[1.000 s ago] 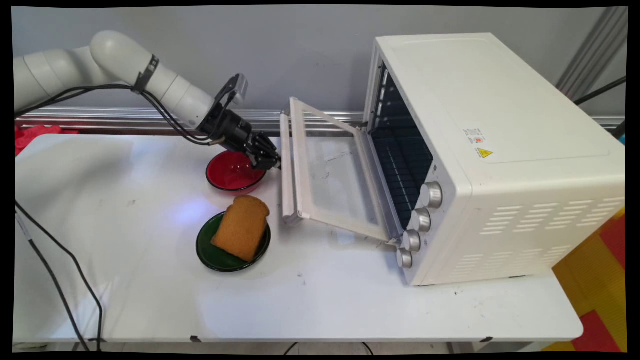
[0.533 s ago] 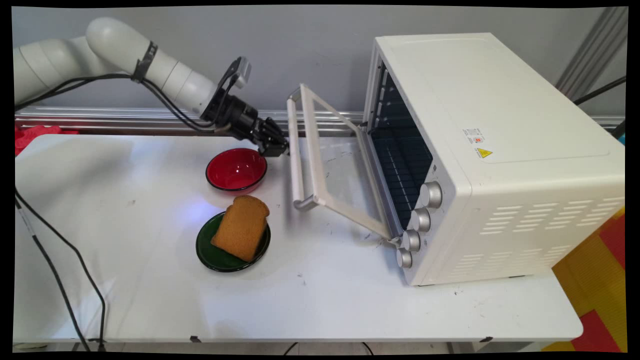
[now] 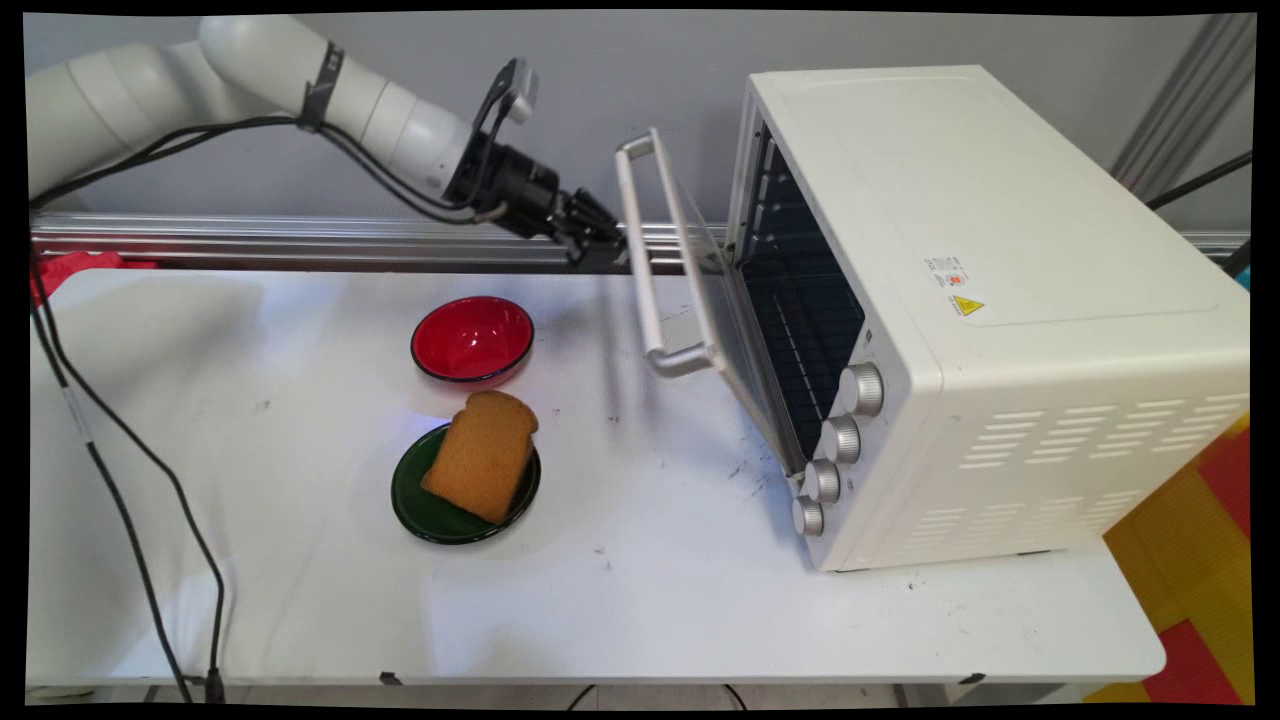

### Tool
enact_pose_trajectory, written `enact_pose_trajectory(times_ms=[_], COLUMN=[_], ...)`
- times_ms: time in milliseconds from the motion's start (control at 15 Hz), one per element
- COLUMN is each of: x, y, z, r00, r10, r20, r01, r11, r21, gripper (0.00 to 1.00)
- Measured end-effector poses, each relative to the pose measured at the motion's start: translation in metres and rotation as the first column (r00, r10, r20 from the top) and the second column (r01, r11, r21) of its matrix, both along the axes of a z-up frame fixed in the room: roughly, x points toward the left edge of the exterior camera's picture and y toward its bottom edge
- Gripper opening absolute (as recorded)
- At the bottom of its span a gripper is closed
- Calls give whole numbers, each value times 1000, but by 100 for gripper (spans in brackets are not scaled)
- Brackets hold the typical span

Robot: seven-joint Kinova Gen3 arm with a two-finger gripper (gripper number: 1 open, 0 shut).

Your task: Close the oven

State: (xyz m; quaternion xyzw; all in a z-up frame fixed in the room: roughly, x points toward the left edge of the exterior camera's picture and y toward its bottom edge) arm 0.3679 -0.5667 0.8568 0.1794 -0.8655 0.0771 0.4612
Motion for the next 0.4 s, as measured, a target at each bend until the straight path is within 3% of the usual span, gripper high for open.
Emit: enact_pose_trajectory(times_ms=[400], x=[-27], y=[-15], z=[19], r00=[999], r10=[18], r20=[-51], r01=[-19], r11=[1000], r21=[-21], gripper=[0])
